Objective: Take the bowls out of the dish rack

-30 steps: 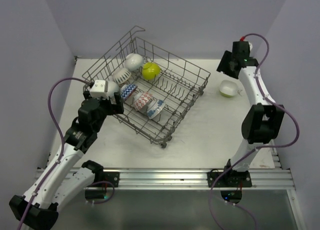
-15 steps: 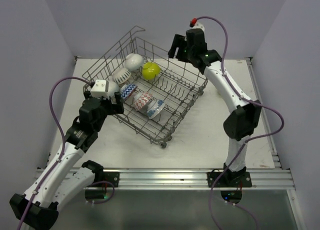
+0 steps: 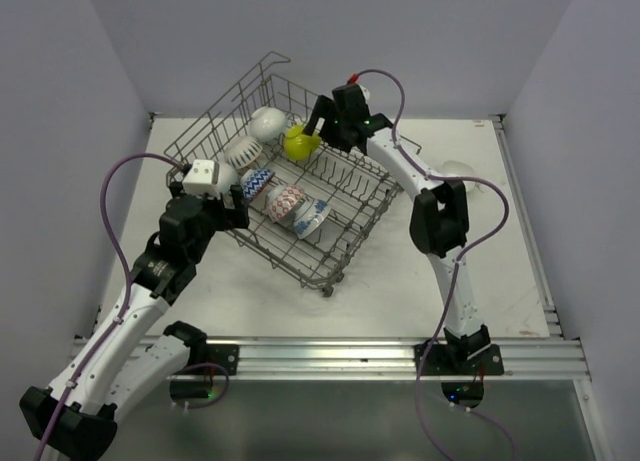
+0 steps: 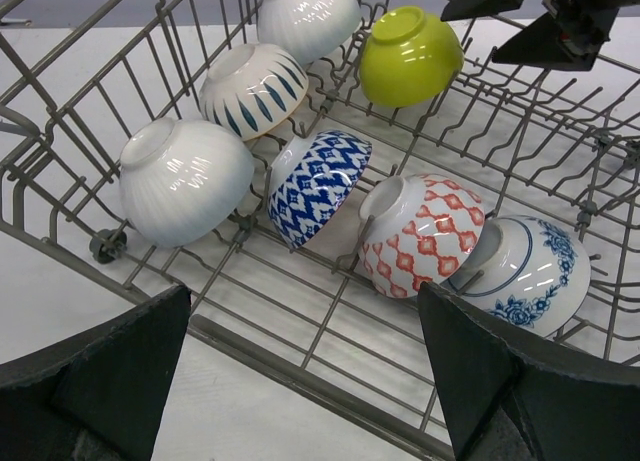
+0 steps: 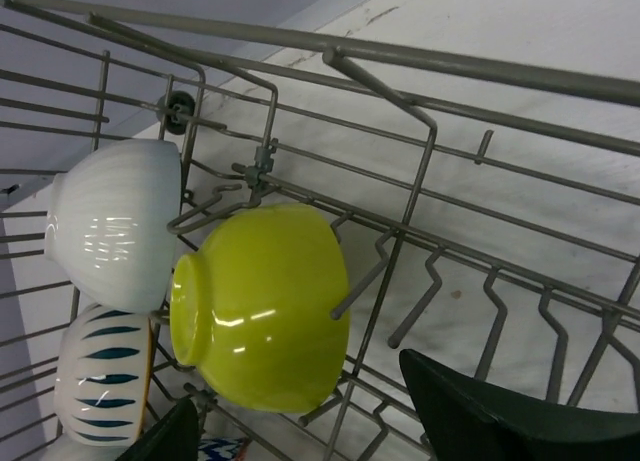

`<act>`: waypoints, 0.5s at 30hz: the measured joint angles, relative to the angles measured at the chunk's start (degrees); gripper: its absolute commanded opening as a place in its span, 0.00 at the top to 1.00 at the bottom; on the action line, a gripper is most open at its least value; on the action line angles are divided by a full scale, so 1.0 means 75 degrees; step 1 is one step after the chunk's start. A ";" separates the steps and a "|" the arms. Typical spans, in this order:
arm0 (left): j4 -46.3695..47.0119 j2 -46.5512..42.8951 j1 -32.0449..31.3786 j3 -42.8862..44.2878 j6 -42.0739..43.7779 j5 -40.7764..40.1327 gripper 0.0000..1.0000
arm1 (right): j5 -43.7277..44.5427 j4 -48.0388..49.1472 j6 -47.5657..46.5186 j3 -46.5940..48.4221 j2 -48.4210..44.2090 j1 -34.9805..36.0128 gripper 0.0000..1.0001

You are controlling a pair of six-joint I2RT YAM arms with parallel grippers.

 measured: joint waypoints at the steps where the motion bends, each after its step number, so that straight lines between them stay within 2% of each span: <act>1: 0.0003 0.0000 0.0000 0.0000 -0.0003 0.0026 0.00 | -0.0020 0.0082 0.0099 0.0061 0.0090 0.0044 0.02; 15: 0.0006 0.0000 -0.0003 0.0000 -0.0003 0.0344 0.00 | 0.0073 0.0612 0.1032 0.0192 0.0367 0.0367 0.01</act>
